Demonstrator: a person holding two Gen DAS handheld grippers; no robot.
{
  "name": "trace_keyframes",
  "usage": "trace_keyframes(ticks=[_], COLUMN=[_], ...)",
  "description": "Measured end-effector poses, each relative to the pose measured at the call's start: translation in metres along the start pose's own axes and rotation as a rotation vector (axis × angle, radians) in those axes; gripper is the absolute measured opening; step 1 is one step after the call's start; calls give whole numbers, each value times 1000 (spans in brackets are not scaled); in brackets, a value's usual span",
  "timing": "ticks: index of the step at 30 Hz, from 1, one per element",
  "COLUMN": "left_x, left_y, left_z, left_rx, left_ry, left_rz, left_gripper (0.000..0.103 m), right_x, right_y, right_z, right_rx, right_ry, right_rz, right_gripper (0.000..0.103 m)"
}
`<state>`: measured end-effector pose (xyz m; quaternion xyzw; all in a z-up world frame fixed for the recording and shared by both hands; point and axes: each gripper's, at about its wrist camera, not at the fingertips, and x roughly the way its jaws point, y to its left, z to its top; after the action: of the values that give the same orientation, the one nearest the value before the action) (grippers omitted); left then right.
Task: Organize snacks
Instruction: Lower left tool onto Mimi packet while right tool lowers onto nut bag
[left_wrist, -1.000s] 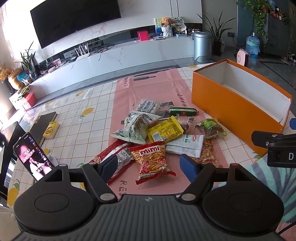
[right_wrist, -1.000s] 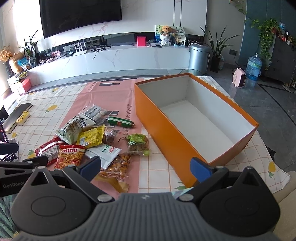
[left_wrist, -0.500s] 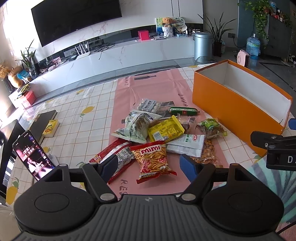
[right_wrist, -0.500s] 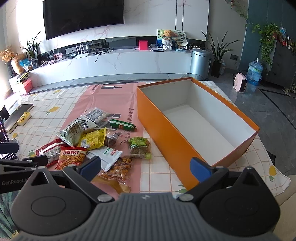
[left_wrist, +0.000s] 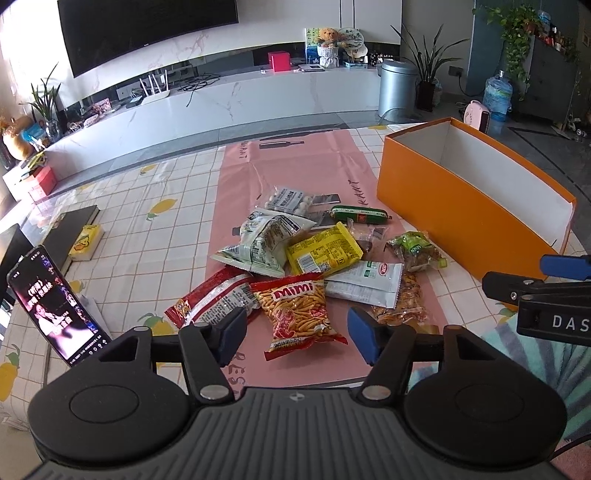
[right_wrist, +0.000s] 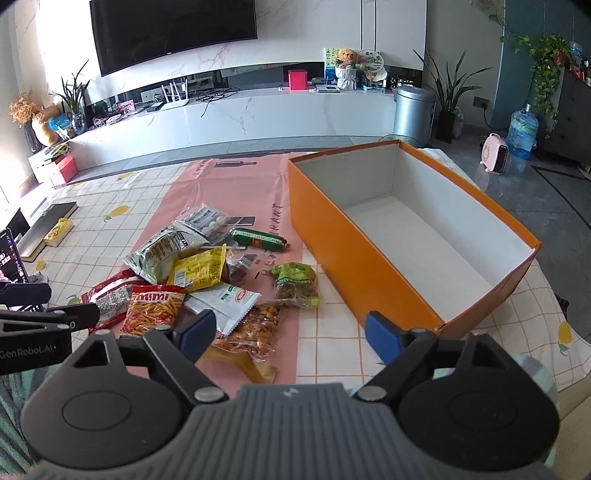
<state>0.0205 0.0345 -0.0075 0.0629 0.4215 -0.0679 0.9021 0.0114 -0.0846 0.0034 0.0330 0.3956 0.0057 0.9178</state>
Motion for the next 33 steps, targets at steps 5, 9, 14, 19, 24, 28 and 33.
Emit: trace_keyframes(ticks=[5, 9, 14, 19, 24, 28, 33], left_x=[11, 26, 46, 69, 92, 114, 134], left_y=[8, 17, 24, 27, 28, 29, 32], left_z=[0, 3, 6, 13, 20, 26, 26], left_rx=[-34, -79, -108, -125, -132, -120, -153], left_ry=[39, 81, 118, 165, 225, 285, 357], left_rz=[-49, -48, -56, -66, -67, -49, -44], left_gripper=[71, 77, 80, 80, 80, 80, 80], right_x=[20, 40, 66, 94, 122, 144, 160], right_y=[3, 5, 2, 7, 15, 23, 31], right_z=[-4, -4, -3, -1, 2, 1, -1], right_rx=[8, 30, 91, 100, 96, 76, 45], right_ry=[50, 97, 158, 213, 261, 317, 341], right_rz=[38, 48, 63, 70, 86, 89, 86], right_gripper=[70, 70, 75, 75, 75, 80, 83])
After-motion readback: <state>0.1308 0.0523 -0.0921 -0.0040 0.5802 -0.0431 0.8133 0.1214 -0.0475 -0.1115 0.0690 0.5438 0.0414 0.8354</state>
